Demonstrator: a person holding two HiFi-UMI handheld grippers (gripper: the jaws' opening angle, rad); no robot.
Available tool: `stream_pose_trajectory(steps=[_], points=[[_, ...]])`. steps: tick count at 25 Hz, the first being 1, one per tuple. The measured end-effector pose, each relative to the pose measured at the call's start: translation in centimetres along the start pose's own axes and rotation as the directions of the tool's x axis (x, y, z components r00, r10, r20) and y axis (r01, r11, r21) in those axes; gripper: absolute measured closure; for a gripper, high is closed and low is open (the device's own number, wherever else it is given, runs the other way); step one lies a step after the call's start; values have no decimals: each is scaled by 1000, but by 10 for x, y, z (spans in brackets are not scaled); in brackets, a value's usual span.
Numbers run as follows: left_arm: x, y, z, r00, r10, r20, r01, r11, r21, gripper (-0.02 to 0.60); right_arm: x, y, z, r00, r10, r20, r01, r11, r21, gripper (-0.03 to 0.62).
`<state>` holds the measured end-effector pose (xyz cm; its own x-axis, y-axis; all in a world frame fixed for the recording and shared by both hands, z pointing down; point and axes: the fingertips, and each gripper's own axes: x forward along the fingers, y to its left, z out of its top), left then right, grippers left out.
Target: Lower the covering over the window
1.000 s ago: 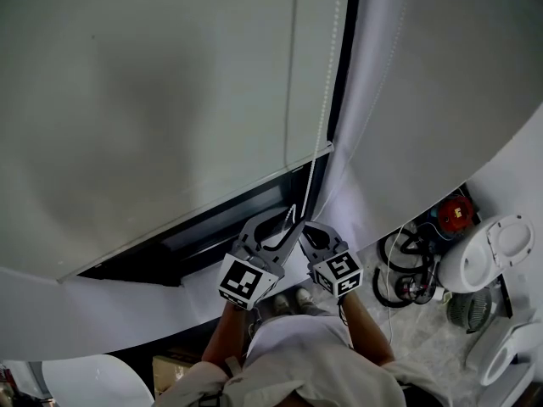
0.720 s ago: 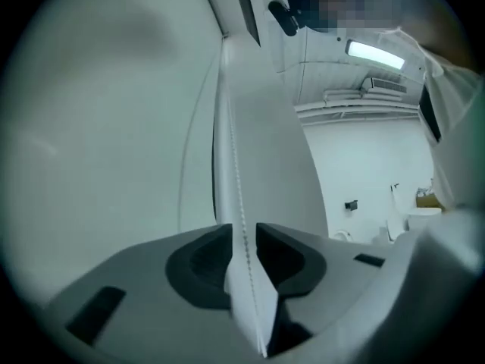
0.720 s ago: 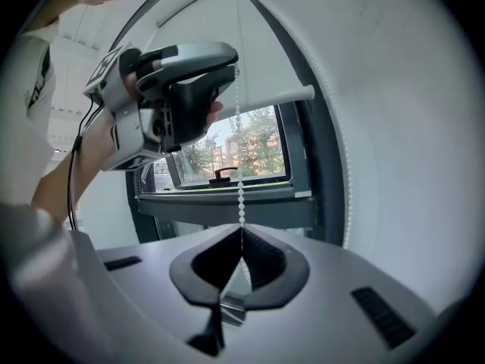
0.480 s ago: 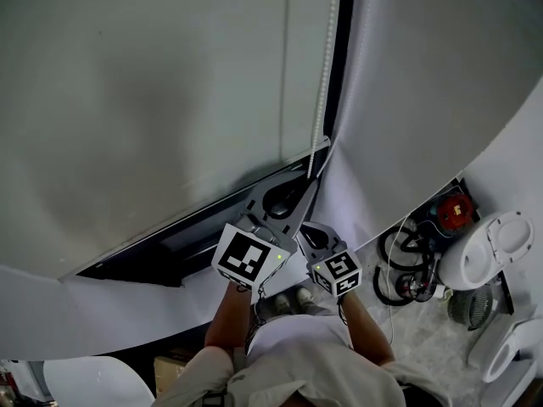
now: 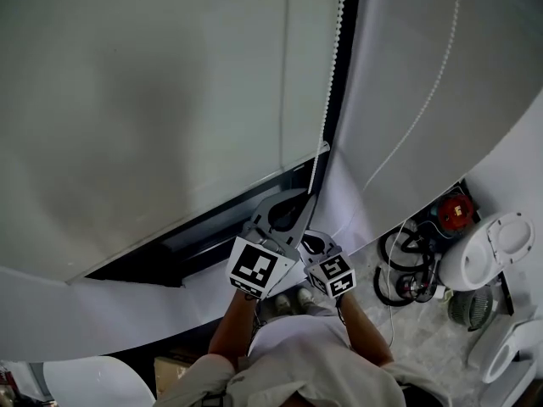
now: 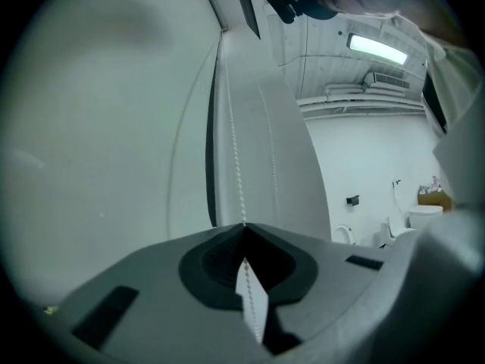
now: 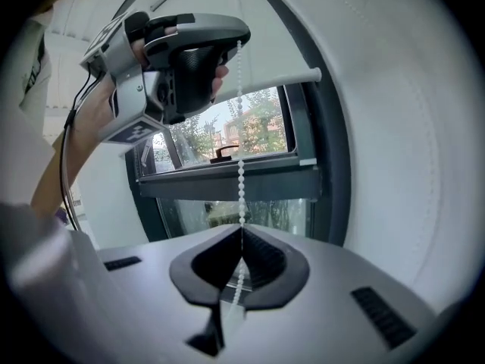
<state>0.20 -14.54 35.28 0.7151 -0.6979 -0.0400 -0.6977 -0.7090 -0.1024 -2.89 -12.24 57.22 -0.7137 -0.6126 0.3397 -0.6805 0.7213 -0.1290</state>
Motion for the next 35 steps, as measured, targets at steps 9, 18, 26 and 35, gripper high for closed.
stream_pose_trajectory(steps=[9,18,26,35], points=[[-2,-4,-49,997,3,-74,-5,1000,-27,568,16,-3,-46,995,14,-104,-11,999,32,597],[-4,-6,-86,992,7,-125,-14,999,-53,568,27,-3,-80,983,23,-181,-12,998,63,597],[-5,-9,-118,985,2,-170,-14,998,-69,568,31,0,-114,964,43,-262,-26,997,68,595],[-6,-12,-151,977,3,-213,-21,996,-82,568,34,3,-146,940,57,-336,-28,995,91,594]])
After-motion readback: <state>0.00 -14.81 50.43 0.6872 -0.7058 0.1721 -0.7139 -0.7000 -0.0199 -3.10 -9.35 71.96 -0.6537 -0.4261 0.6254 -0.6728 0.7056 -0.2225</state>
